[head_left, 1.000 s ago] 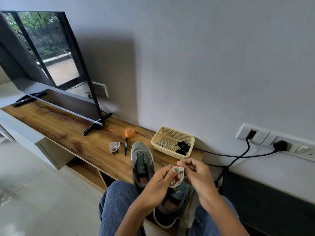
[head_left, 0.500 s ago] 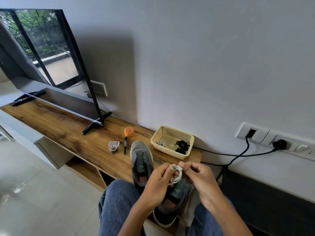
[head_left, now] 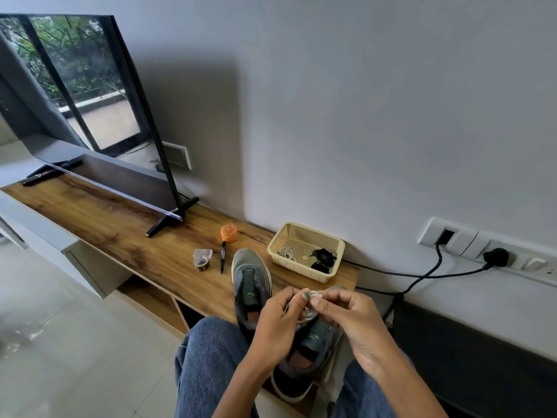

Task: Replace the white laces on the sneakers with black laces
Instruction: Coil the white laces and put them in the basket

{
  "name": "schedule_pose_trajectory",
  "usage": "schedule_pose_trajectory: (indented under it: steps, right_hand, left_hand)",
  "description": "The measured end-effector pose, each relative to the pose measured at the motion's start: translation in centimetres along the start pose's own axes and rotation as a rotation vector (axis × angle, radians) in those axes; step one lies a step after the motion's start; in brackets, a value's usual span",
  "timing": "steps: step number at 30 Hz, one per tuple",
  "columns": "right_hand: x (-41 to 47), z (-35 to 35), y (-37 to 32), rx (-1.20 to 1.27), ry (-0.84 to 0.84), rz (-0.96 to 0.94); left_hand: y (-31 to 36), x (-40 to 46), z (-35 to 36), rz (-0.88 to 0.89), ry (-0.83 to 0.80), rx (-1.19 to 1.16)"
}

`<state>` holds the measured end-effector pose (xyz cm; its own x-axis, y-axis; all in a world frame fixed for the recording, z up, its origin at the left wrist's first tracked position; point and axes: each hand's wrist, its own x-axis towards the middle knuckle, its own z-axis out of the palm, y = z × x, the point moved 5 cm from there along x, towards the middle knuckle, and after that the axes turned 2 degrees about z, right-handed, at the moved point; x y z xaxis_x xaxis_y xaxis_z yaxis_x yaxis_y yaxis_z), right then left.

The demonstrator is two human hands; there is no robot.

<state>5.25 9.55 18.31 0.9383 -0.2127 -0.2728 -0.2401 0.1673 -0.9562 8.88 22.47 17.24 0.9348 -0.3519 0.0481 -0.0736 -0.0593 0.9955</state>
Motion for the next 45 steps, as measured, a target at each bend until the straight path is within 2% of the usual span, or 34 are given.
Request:
schedule_pose_trajectory:
  steps: [15,23,29,33,39,45]
  right_hand:
    - [1.1,-0.6,2.3,0.463,0.084,0.314]
    - [4.7,-1.3,3.6,0.46,0.218,0.267]
    - [12.0,-1.6,3.9,0.317,0.294,0.189]
    - [19.9,-1.8,3.8,0.181,0.296,0.179]
    - [30.4,-2.1,6.1,0.11,0.308,0.274]
    - [35.8,-2.1,10.2,-0.018,0.392,0.39]
  left_hand:
    - [-2.0,0.2,-0.1,-0.08,0.145,-0.072]
    - [-3.9,2.6,-0.4,-0.176,0.271,-0.154]
    - [-6.2,10.4,-1.4,-0.153,0.333,0.092]
    - [-8.0,18.5,-1.9,-0.142,0.282,0.309]
    - [-12.8,28.1,-2.3,-0.247,0.224,0.482]
    - [-17.2,31.7,-1.4,-0.364,0.128,0.636]
